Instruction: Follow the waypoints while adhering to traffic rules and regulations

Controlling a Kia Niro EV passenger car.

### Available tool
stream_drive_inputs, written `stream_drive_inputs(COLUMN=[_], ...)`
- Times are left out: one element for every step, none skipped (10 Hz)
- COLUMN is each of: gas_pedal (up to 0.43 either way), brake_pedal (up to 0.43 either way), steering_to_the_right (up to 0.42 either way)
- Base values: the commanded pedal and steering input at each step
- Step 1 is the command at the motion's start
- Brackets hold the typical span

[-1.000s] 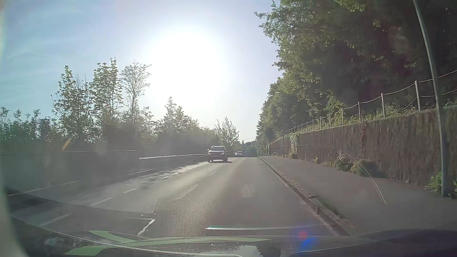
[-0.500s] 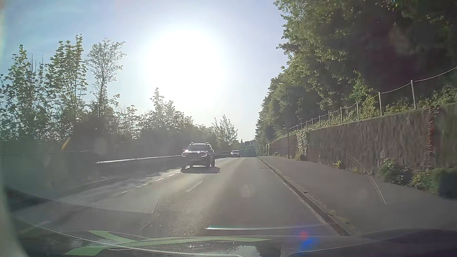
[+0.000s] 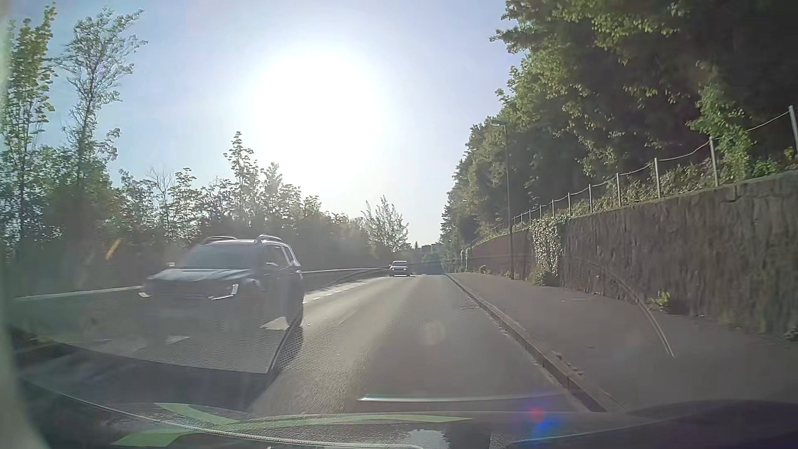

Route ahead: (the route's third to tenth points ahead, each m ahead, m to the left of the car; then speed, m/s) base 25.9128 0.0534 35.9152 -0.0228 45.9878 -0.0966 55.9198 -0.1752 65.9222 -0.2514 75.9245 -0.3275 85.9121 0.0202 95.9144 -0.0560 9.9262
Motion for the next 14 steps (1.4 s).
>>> stream_drive_inputs(gas_pedal=[0.138,0.138,0.150,0.150,0.150,0.157,0.157,0.157,0.157,0.157,0.177,0.177,0.177,0.177], brake_pedal=[0.000,0.000,0.000,0.000,0.000,0.000,0.000,0.000,0.000,0.000,0.000,0.000,0.000,0.000], steering_to_the_right=[0.004,0.004,0.002,0.000,-0.002,-0.002,-0.002,-0.002,0.000,0.000,0.000,0.000,0.000,0.001])
